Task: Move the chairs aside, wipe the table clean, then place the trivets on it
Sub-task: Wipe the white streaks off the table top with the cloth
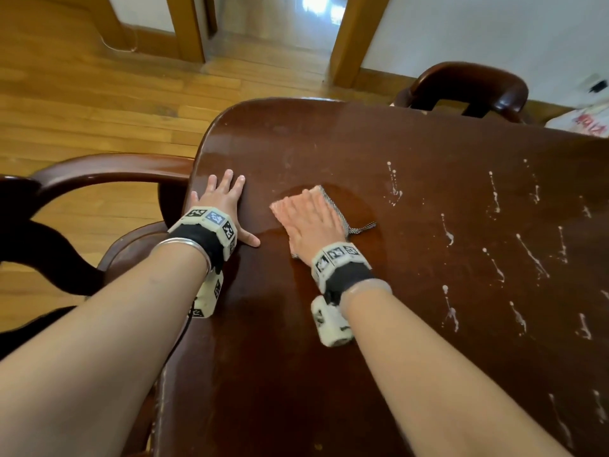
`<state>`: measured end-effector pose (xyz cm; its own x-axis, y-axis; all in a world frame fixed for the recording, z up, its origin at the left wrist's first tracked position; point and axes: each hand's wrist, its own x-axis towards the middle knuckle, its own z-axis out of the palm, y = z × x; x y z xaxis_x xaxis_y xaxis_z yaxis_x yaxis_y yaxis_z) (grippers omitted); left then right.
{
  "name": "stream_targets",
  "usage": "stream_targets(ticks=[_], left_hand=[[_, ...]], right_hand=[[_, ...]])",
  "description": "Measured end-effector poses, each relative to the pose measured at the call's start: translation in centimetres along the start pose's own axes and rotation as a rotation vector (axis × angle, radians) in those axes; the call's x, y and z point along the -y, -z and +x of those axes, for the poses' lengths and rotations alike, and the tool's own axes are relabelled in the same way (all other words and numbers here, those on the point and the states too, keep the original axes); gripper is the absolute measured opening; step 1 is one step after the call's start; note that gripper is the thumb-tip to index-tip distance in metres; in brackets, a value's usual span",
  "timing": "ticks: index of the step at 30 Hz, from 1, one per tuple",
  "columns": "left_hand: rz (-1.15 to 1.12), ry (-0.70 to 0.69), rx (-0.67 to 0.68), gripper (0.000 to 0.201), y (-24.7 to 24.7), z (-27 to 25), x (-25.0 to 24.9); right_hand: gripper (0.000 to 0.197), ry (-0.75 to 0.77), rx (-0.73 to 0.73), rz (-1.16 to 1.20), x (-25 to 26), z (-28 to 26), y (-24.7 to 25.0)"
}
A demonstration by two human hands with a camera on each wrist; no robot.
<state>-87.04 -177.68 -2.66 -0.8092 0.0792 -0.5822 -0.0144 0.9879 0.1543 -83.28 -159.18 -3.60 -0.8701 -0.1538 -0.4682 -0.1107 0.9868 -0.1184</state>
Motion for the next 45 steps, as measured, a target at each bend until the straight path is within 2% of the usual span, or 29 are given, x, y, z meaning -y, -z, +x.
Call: stream_targets(ticks=[2,3,6,8,12,14,16,19,22,23,26,29,31,34,36,38,42,45], left_hand=[[-0.009,-0.001,0.012,0.139,0.1,-0.1,0.0],[-0.014,-0.001,0.013,0.139,0.1,-0.1,0.0],[-0.023,-0.007,0.008,0.138,0.1,-0.1,0.1],[-0.03,-0.01,0.007,0.138,0.0,-0.1,0.1],[-0.011,-0.01,0.004,0.137,0.1,-0.1,0.1],[-0.007,-0.009,0.008,0.137,0.1,-0.1,0.1],[-0.014,-0.009,0.009,0.137,0.1,-0.1,0.1],[-0.027,-0.015,0.005,0.136,0.0,-0.2,0.1],[-0.03,-0.014,0.005,0.135,0.1,-0.2,0.1],[-0.029,-0.014,0.01,0.136,0.1,-0.1,0.0],[-0.025,-0.005,0.021,0.136,0.1,-0.2,0.1],[-0.016,-0.009,0.022,0.136,0.1,-0.2,0.2],[-0.026,-0.008,0.018,0.136,0.1,-0.2,0.2],[-0.025,-0.012,0.021,0.136,0.1,-0.3,0.1],[-0.025,-0.01,0.016,0.136,0.1,-0.2,0.2],[-0.025,-0.011,0.022,0.136,0.3,-0.2,0.2],[-0.012,-0.004,0.011,0.135,0.1,-0.3,0.0],[-0.003,-0.008,0.008,0.136,0.1,-0.4,0.0]], right_hand=[[0.058,0.076,0.05,-0.052,-2.7,0.0,-0.5],[0.057,0.045,0.066,-0.063,-4.2,0.4,-0.2],[0.055,-0.234,0.057,0.031,-5.3,2.0,1.4],[0.056,-0.274,0.029,0.076,-3.1,3.0,1.8],[0.074,-0.047,0.029,-0.013,1.6,1.7,1.0],[0.071,0.022,0.046,-0.047,1.0,-0.2,-0.2],[0.063,0.012,0.073,-0.045,-1.5,-1.8,-0.5],[0.066,-0.138,0.109,-0.035,-4.6,-1.0,0.6],[0.069,-0.243,0.063,0.054,-2.5,1.6,1.6],[0.071,-0.219,0.046,0.066,-0.8,2.1,1.6],[0.077,-0.024,0.044,0.017,3.8,1.3,0.8],[0.066,0.061,0.058,-0.042,3.2,-1.4,-0.5],[0.059,0.012,0.074,-0.028,0.4,-2.6,-0.6],[0.058,-0.177,0.112,0.042,-3.8,-2.7,0.4],[0.056,-0.28,0.081,0.088,-4.3,-1.3,1.1],[0.058,-0.306,0.039,0.117,-2.5,-0.1,1.0],[0.062,-0.077,0.041,0.036,2.4,-1.1,-0.5],[0.058,0.038,0.07,-0.015,1.4,-3.4,-1.8]])
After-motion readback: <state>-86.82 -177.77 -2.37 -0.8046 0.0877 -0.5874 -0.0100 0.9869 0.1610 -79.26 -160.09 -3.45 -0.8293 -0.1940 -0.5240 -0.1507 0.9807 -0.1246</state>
